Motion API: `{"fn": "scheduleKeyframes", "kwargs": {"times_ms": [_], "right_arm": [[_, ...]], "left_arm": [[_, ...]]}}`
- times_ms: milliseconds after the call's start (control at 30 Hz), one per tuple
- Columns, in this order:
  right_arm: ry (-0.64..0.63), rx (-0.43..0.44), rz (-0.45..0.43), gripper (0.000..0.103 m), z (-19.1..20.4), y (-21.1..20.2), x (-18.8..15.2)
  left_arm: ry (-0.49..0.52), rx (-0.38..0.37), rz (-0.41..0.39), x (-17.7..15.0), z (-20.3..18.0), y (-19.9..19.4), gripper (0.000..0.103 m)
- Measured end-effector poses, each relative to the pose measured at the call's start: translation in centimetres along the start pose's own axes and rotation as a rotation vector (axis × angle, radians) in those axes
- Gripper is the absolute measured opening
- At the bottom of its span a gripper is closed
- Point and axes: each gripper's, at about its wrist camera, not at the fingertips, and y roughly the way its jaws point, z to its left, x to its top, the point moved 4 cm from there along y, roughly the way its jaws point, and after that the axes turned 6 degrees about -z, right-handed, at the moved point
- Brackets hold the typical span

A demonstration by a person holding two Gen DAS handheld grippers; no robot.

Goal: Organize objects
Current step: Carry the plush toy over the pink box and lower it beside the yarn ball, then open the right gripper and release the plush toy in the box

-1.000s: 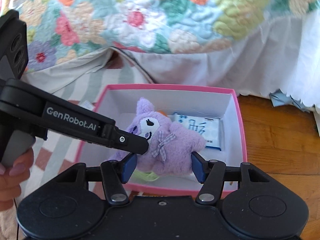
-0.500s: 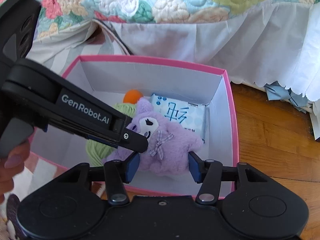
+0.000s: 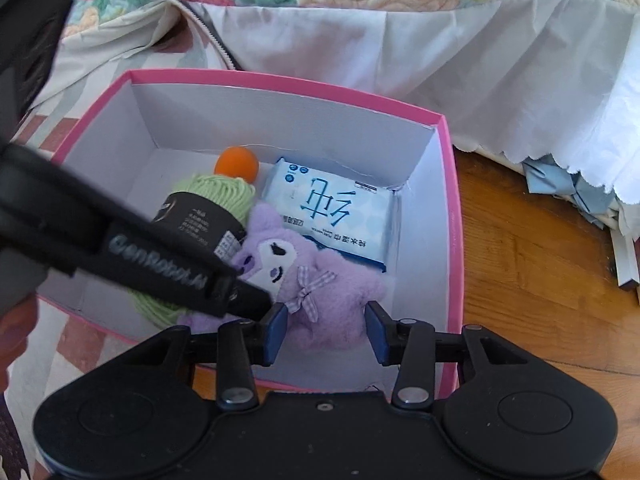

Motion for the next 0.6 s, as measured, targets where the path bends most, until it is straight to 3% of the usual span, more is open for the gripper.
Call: {"fn": "scheduleKeyframes", "kwargs": {"times_ms": [200,600], "right_arm": [[0.052,0.000,-0.057,0.051,-0.4,-2.3,-0.1],[0.204,0.144,-0.148,0.051,2.8,-8.1,-1.0]], "left_arm": [[0.137,0.037,-0.075,0.1,-1.9,-3.7,0.030],[0.233,0.094,-0.100,-2.1,-0.6,-11.4,0.031]]}}
